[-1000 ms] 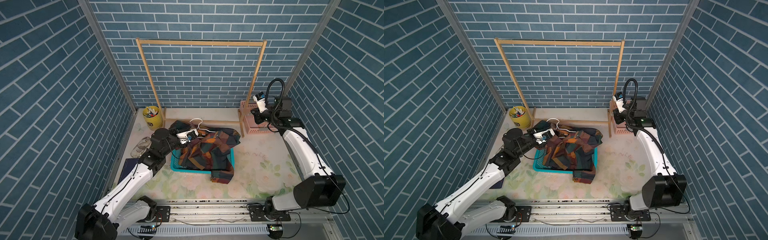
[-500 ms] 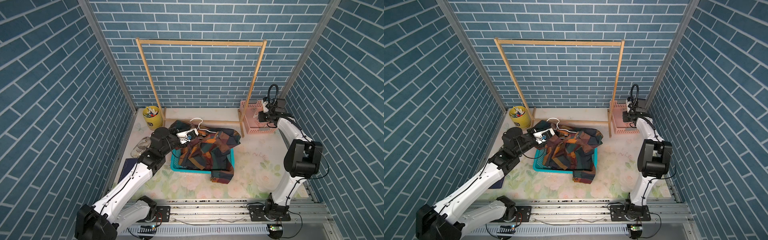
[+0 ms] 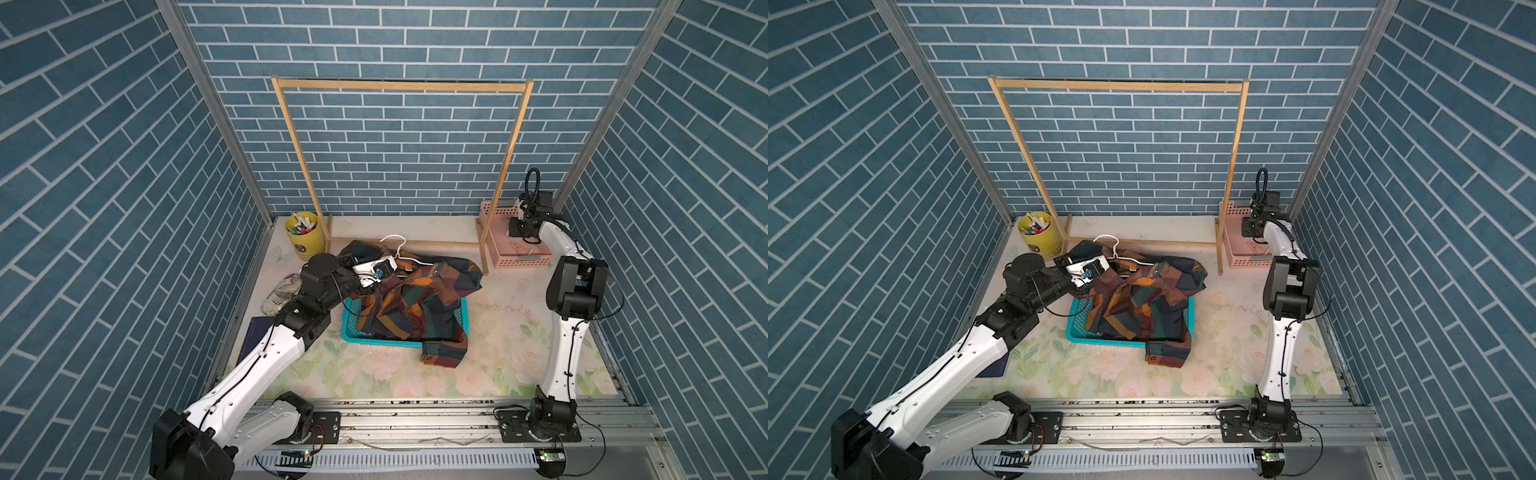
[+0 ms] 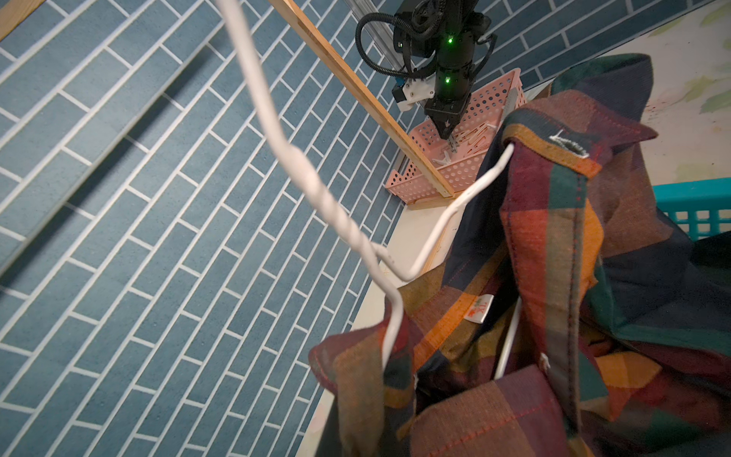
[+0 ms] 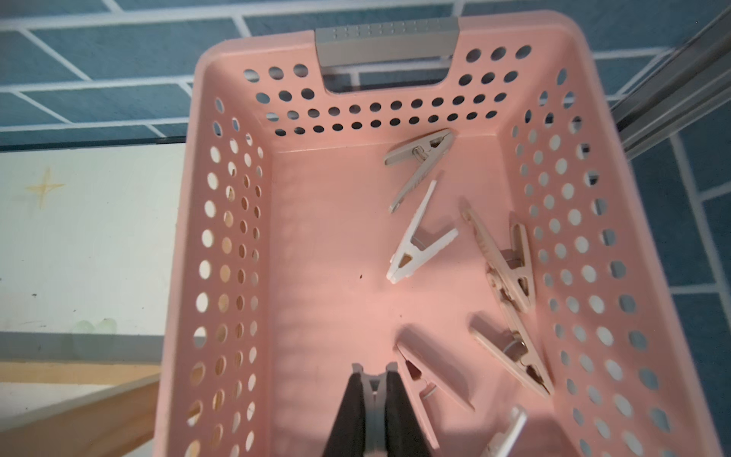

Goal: Remove the clothespins securing long-sleeve shirts to the hanger
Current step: Place the clamp in the storage box.

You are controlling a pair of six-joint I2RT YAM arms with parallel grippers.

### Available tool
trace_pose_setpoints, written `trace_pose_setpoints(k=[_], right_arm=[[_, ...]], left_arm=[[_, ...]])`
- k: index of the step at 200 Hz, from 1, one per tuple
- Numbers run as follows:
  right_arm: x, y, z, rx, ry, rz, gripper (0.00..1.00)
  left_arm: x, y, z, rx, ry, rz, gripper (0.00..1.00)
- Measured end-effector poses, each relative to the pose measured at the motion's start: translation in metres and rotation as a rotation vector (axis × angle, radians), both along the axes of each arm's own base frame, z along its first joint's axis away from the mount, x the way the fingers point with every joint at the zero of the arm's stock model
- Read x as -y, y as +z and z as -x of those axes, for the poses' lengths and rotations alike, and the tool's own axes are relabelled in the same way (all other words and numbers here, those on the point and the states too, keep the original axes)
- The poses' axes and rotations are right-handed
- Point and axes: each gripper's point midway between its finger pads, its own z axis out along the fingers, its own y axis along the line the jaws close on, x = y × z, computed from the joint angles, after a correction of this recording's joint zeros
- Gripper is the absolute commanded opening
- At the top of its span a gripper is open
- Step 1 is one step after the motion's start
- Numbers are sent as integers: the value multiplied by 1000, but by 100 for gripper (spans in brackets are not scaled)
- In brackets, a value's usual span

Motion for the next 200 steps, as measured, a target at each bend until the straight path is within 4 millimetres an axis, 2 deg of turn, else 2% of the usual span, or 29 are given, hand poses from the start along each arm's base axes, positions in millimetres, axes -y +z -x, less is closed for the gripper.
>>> trace_pose_setpoints(k=[15, 33, 68, 111, 132, 157, 166, 180, 200], right_arm=[[-1, -9, -3, -27, -2, -5, 0], [-3, -22, 5, -82, -3, -7, 0], [-5, -32, 13, -133, -8, -14, 16], [-6, -39, 20, -149, -27, -30, 42], [-6, -34, 25, -148, -27, -30, 45], [-7, -1, 31, -81, -27, -29, 48], [-7, 16, 36, -46, -25, -29, 54], [-9, 50, 48, 31, -20, -36, 61], [-16, 102, 69, 159, 7, -60, 62]], left_arm=[[0, 1, 0, -3, 0, 1, 0], [0, 3, 0, -3, -3, 3, 0], [1, 2, 1, -11, -6, 3, 0], [1, 1, 2, -21, -6, -1, 0], [1, 3, 1, -21, -9, -1, 0], [3, 5, 1, -20, -15, 1, 0], [3, 5, 1, -23, -17, 0, 0], [4, 6, 0, -30, -20, -3, 0], [4, 8, 1, -38, -27, -5, 0]])
